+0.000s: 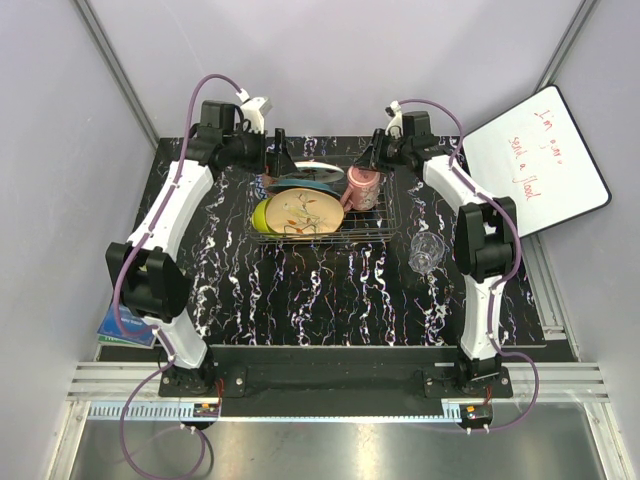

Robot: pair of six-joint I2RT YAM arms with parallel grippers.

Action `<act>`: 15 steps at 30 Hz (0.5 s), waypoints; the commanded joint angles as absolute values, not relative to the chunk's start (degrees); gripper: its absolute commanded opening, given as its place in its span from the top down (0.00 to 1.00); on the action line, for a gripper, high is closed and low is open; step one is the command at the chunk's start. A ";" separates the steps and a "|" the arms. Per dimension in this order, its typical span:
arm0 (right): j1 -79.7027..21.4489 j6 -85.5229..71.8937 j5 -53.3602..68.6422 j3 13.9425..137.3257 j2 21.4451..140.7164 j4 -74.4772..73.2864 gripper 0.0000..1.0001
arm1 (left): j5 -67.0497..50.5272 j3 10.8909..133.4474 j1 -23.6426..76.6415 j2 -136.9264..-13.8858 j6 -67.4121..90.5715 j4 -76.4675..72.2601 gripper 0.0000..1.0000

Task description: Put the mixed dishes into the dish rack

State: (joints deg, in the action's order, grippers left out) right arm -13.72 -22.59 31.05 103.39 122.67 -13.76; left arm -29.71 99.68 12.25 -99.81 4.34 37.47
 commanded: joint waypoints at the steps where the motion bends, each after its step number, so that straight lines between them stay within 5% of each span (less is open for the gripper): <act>1: -14.33 -21.62 29.53 105.21 122.87 -16.35 0.70 | -31.99 99.67 11.95 -97.03 5.18 34.45 0.01; 7: -14.33 -21.09 28.92 103.63 118.13 -16.44 0.53 | -32.52 99.58 11.95 -96.68 5.63 34.28 0.01; 12: -14.33 -18.91 25.85 101.34 109.88 -17.66 0.27 | -32.52 99.49 11.95 -95.71 5.63 34.28 0.01; 15: -14.33 -16.36 22.25 97.49 102.59 -17.76 0.02 | -32.35 99.58 11.95 -94.75 5.19 34.28 0.01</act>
State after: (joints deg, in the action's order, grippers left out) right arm -13.98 -20.47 27.42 100.07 114.72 -17.45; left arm -30.92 99.68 12.25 -99.35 4.99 36.40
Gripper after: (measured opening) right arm 0.880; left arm 0.987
